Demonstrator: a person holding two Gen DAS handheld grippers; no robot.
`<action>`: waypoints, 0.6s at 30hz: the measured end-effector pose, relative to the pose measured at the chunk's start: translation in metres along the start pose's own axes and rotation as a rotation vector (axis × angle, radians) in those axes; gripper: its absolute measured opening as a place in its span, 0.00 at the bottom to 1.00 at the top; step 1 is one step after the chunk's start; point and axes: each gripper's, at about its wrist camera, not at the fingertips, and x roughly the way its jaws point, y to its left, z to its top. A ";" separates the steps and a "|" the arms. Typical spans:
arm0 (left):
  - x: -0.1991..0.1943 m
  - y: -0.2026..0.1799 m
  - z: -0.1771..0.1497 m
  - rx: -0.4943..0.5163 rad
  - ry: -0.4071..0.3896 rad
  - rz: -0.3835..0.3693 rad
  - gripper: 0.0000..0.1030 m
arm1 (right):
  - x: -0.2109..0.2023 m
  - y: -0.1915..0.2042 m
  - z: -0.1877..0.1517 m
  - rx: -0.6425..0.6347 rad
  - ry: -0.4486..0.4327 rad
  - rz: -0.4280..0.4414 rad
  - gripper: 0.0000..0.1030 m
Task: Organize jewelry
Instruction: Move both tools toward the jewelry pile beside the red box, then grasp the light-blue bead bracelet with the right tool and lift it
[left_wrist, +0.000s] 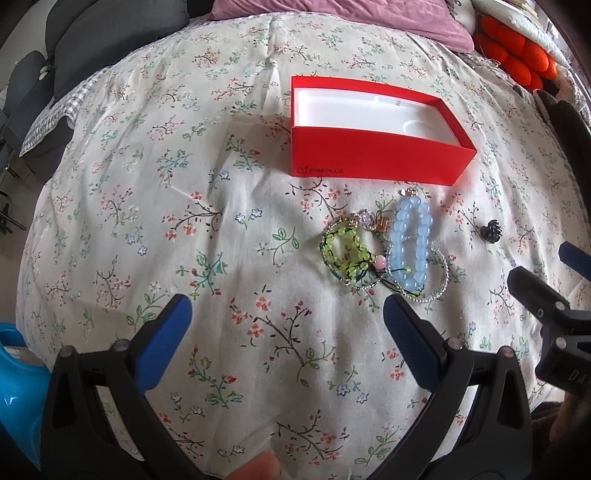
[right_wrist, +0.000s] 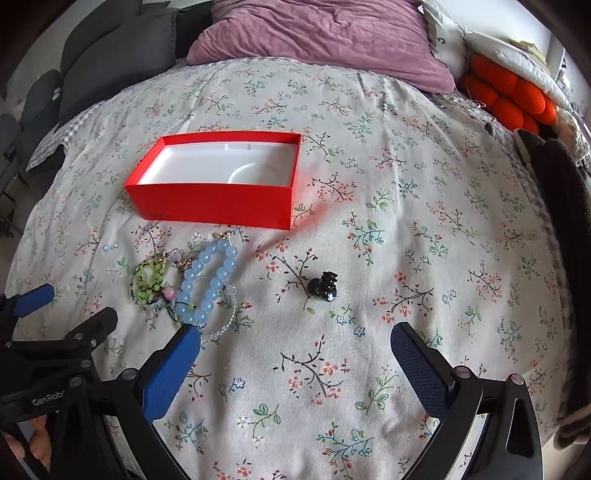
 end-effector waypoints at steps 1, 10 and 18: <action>0.000 0.003 0.003 -0.010 -0.005 -0.026 1.00 | -0.001 -0.002 0.002 0.004 -0.007 0.002 1.00; 0.007 0.031 0.026 -0.088 -0.035 -0.189 0.88 | 0.003 -0.033 0.021 0.083 0.016 0.068 1.00; 0.024 0.021 0.049 -0.054 -0.048 -0.261 0.60 | 0.016 -0.043 0.033 0.124 0.065 0.132 0.99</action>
